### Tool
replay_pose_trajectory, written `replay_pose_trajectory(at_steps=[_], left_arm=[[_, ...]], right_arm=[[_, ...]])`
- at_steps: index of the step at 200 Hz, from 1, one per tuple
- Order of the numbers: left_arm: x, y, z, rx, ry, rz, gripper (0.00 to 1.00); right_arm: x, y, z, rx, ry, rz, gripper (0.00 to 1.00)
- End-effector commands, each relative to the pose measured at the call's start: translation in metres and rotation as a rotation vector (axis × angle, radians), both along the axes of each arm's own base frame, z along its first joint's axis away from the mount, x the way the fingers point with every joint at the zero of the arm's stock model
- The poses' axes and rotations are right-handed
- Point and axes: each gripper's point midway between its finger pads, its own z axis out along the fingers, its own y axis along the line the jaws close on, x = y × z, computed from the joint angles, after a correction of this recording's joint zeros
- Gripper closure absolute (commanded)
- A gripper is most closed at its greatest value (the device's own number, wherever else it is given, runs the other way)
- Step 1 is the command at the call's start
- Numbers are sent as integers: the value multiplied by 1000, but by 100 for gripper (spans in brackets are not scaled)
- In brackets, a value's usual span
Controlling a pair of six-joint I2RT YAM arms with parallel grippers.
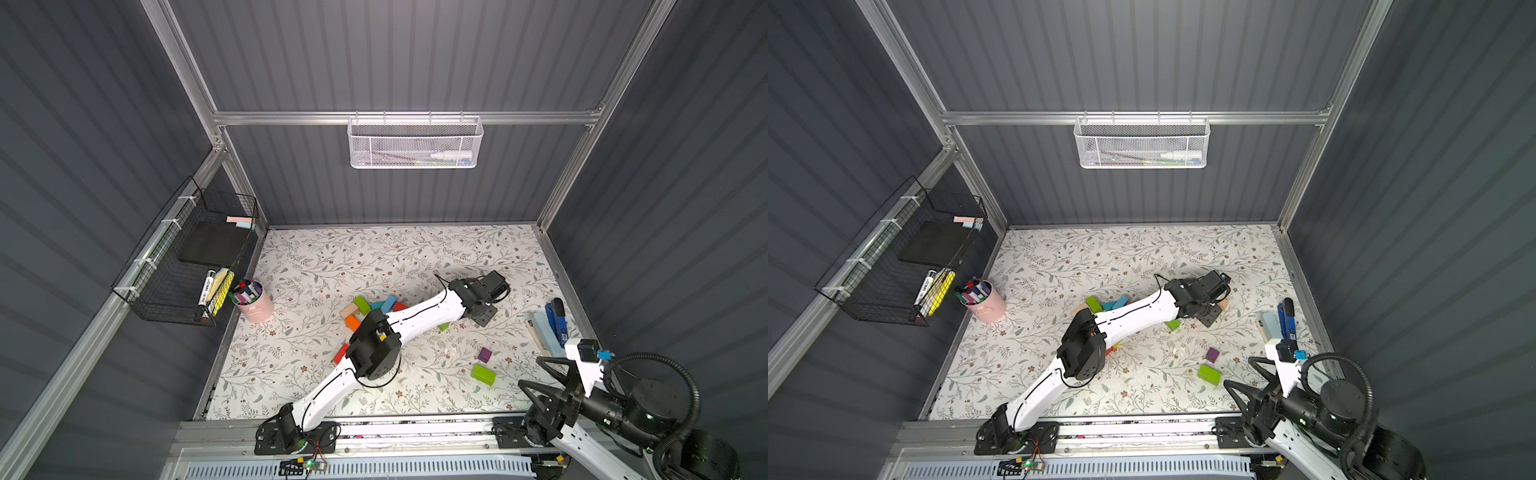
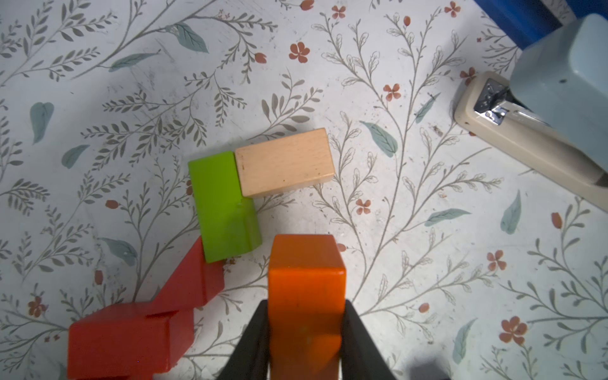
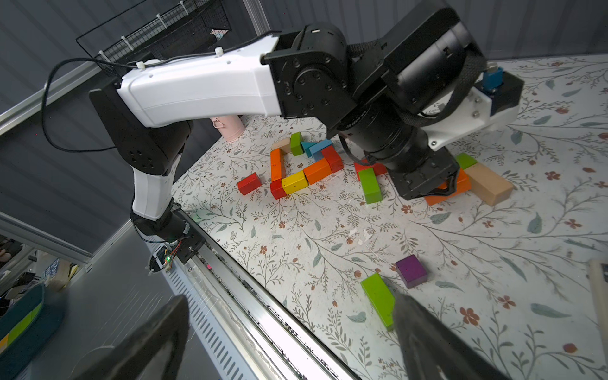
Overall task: Assemble a heart with building blocks
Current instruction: Assemble the building block at the center of the board.
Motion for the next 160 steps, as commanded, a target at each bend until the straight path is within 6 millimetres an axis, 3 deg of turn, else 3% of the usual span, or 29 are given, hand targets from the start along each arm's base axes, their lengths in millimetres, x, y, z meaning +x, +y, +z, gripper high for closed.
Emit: replay_pose_trajectory(at_steps=[1, 56, 160], left_arm=[[-1, -15, -3, -53, 19, -30, 72], [-4, -30, -17, -115, 68, -23, 72], [14, -26, -31, -137, 78, 71, 70]], right_arm=[[3, -2, -3, 0, 5, -24, 2], [4, -2, -4, -4, 9, -26, 2], [5, -2, -4, -3, 11, -32, 2]])
